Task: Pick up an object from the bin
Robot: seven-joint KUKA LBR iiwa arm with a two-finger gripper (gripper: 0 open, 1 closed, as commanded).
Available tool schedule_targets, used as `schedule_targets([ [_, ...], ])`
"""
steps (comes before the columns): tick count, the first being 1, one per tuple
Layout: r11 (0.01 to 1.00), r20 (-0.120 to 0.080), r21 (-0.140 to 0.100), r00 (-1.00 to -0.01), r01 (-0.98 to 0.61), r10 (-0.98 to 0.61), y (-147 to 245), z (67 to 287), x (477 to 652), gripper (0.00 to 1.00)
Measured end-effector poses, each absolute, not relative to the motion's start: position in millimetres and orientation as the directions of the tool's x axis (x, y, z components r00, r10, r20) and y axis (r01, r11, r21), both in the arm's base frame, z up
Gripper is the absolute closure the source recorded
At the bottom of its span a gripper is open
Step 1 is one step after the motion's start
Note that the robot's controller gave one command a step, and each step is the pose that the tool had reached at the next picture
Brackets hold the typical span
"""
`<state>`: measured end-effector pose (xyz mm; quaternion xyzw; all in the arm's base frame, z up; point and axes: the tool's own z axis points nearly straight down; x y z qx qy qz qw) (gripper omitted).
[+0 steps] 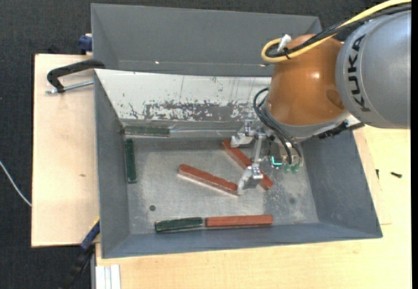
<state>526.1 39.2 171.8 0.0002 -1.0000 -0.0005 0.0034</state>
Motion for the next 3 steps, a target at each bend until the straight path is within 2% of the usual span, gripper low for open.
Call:
schedule_targets([
  [1,1.000,0.000,0.001,-1.000,0.000,0.000,39.0,175.5,527.3,0.00],
  [2,0.999,0.001,0.002,-0.999,0.032,0.032,35.5,77.1,515.5,1.00],
  [3,0.999,0.001,0.002,-0.999,0.033,0.033,35.5,77.1,515.5,1.00],
])
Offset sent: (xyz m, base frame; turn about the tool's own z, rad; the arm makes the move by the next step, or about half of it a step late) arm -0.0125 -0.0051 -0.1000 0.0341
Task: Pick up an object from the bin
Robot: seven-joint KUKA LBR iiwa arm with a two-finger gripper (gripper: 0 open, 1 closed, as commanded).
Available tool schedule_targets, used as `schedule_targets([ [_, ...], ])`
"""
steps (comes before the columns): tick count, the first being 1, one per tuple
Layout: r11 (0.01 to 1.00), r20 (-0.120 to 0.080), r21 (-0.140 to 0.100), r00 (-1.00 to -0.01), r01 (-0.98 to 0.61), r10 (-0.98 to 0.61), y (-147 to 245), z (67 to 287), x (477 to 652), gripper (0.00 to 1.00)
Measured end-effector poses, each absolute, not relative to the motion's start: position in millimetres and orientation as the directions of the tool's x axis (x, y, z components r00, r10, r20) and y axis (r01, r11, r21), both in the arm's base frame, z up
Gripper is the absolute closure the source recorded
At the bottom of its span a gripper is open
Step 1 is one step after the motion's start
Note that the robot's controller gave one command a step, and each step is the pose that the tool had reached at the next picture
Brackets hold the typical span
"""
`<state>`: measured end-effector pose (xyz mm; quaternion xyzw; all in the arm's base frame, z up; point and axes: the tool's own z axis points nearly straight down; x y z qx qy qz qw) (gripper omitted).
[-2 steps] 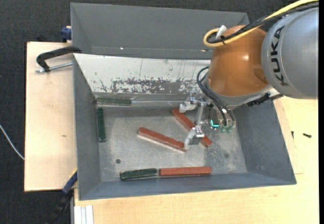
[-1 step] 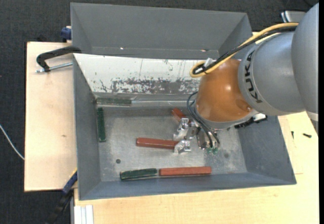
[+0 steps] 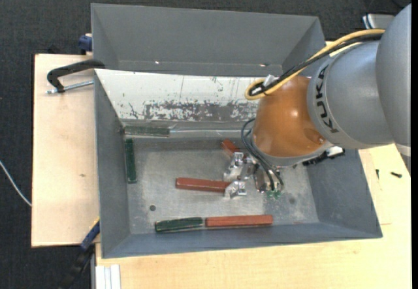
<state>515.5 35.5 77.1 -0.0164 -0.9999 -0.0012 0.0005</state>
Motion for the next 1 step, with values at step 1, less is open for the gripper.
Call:
schedule_targets([
  [1,0.574,-0.005,-0.002,-0.574,-0.819,-0.819,51.4,205.5,511.7,1.00],
])
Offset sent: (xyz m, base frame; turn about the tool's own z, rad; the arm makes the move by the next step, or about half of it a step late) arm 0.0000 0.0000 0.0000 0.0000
